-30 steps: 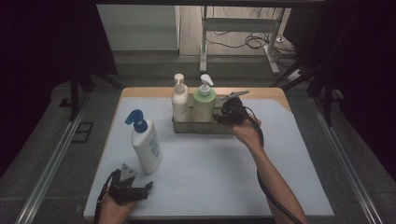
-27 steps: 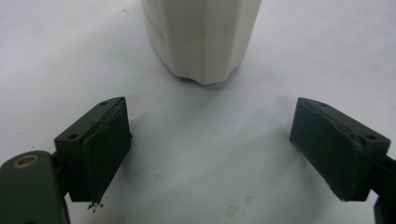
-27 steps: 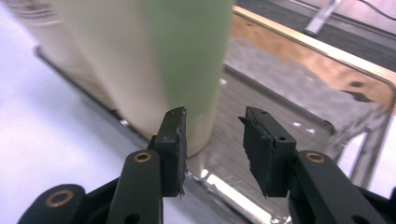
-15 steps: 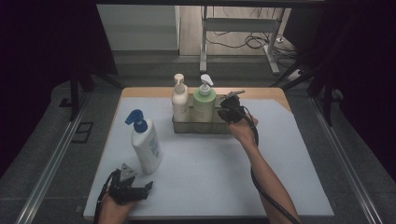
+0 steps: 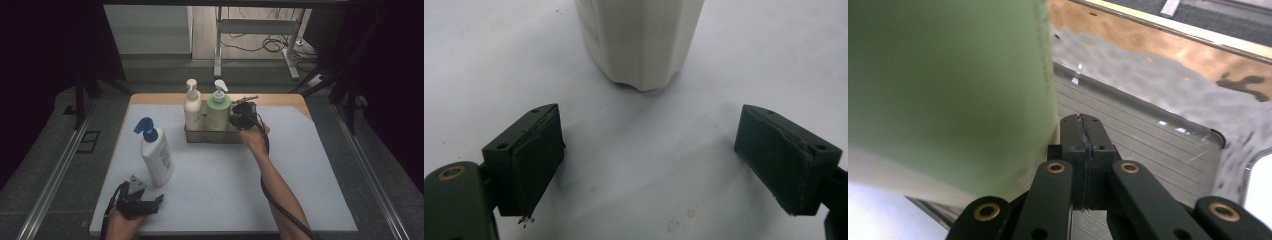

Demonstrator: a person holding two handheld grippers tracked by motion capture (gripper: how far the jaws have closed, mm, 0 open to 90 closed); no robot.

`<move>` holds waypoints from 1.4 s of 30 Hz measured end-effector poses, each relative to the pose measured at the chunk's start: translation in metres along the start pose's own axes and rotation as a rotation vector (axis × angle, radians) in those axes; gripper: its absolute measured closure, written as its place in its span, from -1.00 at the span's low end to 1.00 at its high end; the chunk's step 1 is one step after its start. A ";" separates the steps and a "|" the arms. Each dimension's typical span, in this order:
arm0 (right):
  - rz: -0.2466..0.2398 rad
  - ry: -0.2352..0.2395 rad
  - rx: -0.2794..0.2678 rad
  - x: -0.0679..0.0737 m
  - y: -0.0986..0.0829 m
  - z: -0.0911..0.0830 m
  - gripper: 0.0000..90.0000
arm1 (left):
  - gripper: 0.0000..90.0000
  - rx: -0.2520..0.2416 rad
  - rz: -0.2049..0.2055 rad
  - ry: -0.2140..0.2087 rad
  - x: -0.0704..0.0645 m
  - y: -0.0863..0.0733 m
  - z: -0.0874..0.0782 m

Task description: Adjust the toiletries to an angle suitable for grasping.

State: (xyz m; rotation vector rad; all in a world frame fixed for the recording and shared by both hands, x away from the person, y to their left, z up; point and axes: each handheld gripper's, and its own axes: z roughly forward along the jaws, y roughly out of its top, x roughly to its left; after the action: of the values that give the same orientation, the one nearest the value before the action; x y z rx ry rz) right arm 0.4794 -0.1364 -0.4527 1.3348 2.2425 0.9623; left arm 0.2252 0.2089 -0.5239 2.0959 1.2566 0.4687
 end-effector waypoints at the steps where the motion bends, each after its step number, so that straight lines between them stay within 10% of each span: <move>1: 0.000 0.000 0.000 0.000 0.000 0.000 0.99 | -0.73 0.000 0.000 0.000 0.000 0.000 0.000; 19: -0.027 0.049 0.016 0.012 0.003 0.006 0.99 | -0.73 0.000 -0.001 -0.001 0.000 0.000 0.000; 42: -0.075 -0.005 0.005 0.015 0.000 -0.006 0.79 | -0.73 0.001 -0.002 -0.001 0.000 0.000 0.000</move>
State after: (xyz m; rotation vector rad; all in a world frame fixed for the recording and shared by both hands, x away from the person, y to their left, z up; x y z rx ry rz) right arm 0.4685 -0.1258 -0.4484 1.2447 2.2750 0.9271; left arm 0.2253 0.2088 -0.5239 2.0951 1.2588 0.4654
